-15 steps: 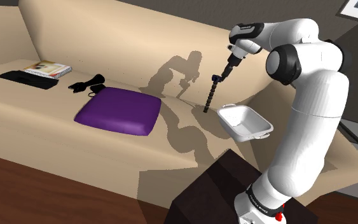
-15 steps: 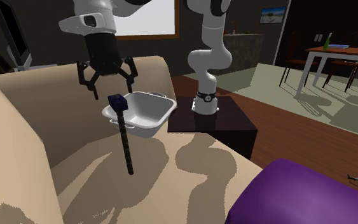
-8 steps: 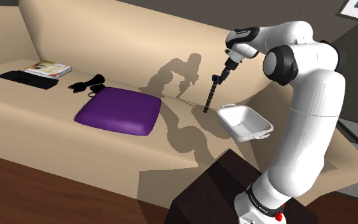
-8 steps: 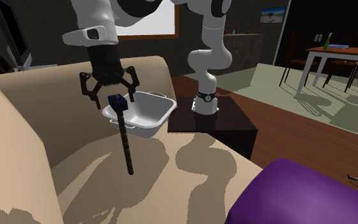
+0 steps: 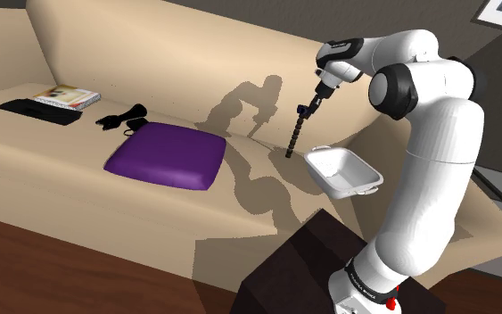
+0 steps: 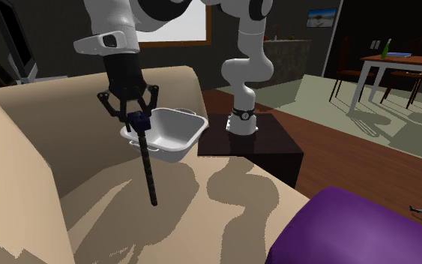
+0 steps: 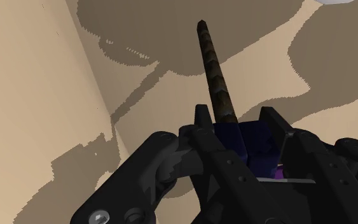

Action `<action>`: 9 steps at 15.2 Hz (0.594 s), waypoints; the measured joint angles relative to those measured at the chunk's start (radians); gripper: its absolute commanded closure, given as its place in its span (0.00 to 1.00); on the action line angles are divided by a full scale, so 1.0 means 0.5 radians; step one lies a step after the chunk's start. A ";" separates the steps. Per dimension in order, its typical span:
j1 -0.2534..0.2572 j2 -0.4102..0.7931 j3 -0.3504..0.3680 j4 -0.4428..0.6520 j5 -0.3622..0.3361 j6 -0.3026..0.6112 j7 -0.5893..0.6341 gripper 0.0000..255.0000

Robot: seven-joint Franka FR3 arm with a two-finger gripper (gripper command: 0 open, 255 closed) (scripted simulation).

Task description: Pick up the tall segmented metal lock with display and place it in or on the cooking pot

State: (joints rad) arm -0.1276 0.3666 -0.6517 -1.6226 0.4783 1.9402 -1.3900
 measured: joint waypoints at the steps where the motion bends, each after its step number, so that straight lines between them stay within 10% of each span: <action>1: 0.000 0.000 0.000 0.000 0.000 0.000 0.000 1.00; 9: -0.002 -0.004 -0.003 0.021 -0.006 -0.024 0.008 1.00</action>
State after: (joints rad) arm -0.1284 0.3645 -0.6531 -1.6121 0.4750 1.9282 -1.3859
